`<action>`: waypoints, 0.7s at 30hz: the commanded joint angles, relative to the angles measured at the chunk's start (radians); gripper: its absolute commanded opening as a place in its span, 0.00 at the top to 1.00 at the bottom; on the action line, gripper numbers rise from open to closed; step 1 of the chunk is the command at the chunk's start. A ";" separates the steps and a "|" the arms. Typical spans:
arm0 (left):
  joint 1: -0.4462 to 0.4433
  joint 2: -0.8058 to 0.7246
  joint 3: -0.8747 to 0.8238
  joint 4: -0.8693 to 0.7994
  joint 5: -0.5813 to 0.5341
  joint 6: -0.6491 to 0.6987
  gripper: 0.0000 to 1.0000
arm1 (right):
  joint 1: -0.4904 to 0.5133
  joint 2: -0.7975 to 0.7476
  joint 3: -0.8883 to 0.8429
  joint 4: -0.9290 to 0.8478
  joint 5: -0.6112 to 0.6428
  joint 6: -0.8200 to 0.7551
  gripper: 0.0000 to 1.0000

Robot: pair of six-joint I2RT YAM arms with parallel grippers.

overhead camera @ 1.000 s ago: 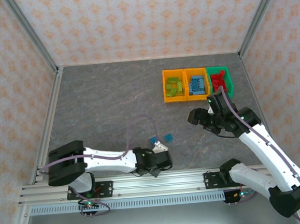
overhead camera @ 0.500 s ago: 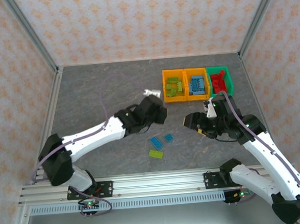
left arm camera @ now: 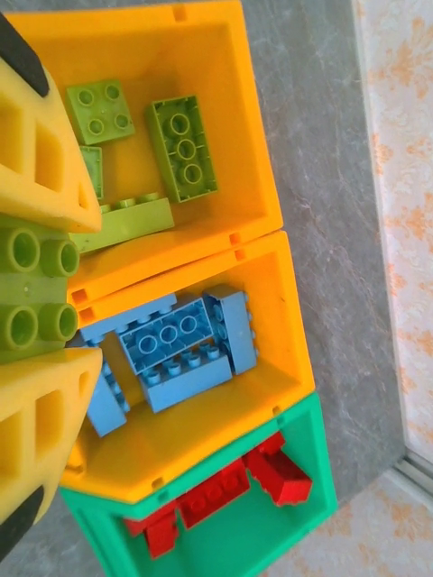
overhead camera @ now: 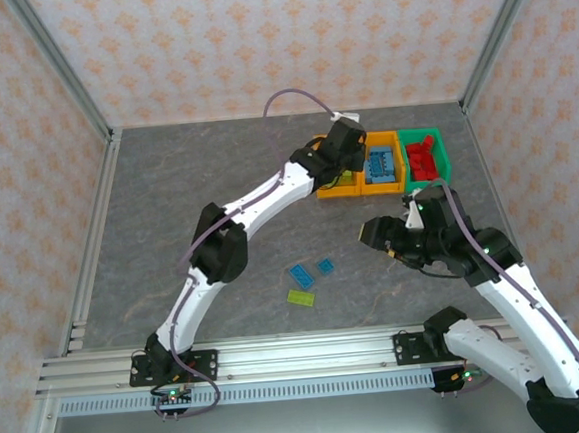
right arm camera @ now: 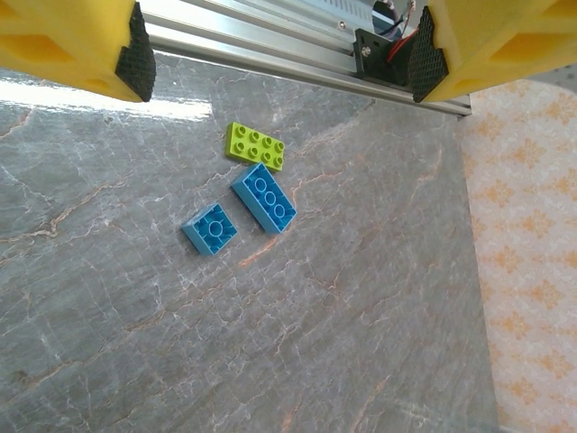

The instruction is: Sort the legos into containers by color

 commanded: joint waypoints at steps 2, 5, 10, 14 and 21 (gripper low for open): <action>0.004 0.031 0.152 -0.095 -0.031 0.029 0.50 | -0.003 -0.004 0.029 -0.038 0.030 0.001 0.24; 0.005 0.009 0.140 -0.105 -0.037 0.033 0.45 | -0.003 -0.003 0.026 -0.036 0.030 0.003 0.24; 0.005 -0.183 -0.105 -0.003 -0.008 0.044 0.49 | -0.003 0.005 0.017 -0.029 0.041 0.006 0.24; 0.004 -0.476 -0.467 0.162 0.005 0.037 0.49 | -0.002 0.035 0.018 -0.030 0.039 -0.007 0.24; 0.001 -1.065 -0.992 0.191 -0.003 0.124 0.48 | 0.085 0.128 0.020 0.014 0.046 -0.055 0.24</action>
